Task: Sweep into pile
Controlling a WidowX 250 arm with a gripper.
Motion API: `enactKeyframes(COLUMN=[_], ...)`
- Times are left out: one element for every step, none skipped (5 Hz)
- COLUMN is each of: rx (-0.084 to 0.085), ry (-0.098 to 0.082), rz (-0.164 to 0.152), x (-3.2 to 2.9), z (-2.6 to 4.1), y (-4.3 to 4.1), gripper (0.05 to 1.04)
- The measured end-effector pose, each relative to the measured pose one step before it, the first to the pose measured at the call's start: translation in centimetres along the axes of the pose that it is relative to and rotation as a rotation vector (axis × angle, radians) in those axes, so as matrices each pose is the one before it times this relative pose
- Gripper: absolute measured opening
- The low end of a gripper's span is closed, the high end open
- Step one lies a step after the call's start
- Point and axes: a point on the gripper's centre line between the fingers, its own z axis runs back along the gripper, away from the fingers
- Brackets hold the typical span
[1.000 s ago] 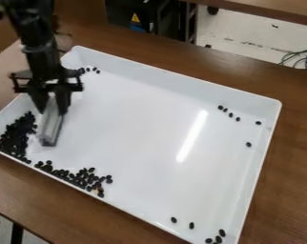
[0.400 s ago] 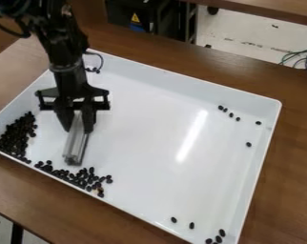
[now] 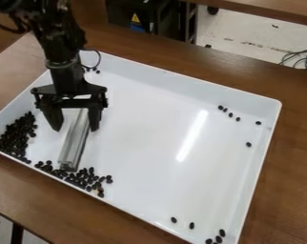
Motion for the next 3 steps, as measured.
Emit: enactKeyframes(rx=[-0.0103, -0.0029, -0.0318], ry=[-0.0291, -0.0025, -0.0801], rz=[0.0037, 0.0057, -0.0058], x=[-0.070, -0.346, 2.059], z=[1.562, 1.495, 1.403], y=[-0.061, 0.158, 0.019], gripper=[1.012, 1.003, 1.000])
